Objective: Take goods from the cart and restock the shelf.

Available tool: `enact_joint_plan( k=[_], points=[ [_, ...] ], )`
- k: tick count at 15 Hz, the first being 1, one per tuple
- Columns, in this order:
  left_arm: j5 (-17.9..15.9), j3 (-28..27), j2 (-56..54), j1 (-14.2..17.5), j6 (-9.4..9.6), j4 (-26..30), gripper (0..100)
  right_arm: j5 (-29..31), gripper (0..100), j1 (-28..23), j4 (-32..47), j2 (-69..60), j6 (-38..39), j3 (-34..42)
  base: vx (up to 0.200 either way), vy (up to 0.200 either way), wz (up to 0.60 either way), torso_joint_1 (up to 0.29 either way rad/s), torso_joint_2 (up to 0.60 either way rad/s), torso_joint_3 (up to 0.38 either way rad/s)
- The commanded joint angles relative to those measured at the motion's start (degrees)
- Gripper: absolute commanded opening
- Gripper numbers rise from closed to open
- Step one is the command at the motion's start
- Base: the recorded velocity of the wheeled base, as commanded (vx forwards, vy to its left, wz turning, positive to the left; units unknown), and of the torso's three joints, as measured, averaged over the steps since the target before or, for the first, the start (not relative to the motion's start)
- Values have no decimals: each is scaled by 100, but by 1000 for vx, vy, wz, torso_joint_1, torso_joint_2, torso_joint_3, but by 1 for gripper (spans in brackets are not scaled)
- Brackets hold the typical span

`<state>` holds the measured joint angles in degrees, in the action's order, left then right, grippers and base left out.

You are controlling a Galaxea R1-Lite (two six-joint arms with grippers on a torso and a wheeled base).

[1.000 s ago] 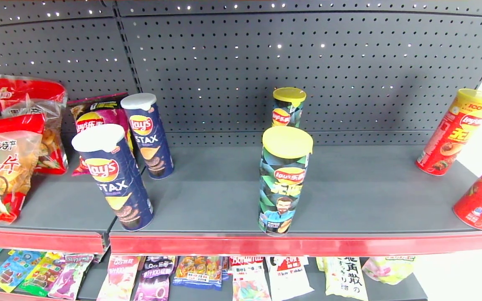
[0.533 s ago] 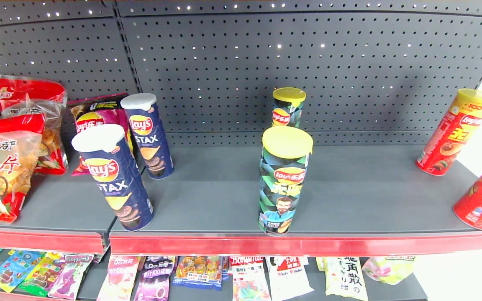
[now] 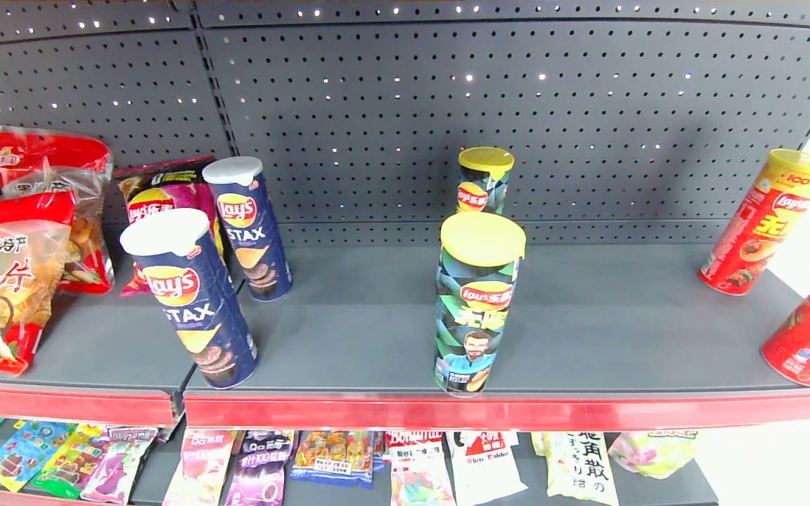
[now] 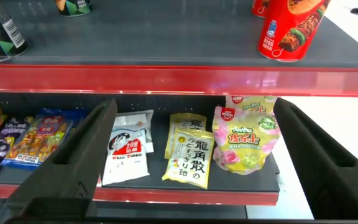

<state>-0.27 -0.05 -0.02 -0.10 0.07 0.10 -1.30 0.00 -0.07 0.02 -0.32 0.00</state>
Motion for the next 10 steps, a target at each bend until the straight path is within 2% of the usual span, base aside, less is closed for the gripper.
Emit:
enact_joint_plan(
  k=[1, 6, 10],
  points=[
    [0, -4, 2, 1, 1, -1, 100, -10, 100, 0, -1, -2, -3, 0, 0, 0, 0, 0, 0, 0],
    [0, -4, 2, 1, 1, -1, 100, -10, 100, 0, -1, -2, -3, 0, 0, 0, 0, 0, 0, 0],
    [0, 5, 2, 1, 10, -1, 100, -10, 100, 0, -1, -2, -3, 0, 0, -200, 0, 2, 4, 5]
  ],
)
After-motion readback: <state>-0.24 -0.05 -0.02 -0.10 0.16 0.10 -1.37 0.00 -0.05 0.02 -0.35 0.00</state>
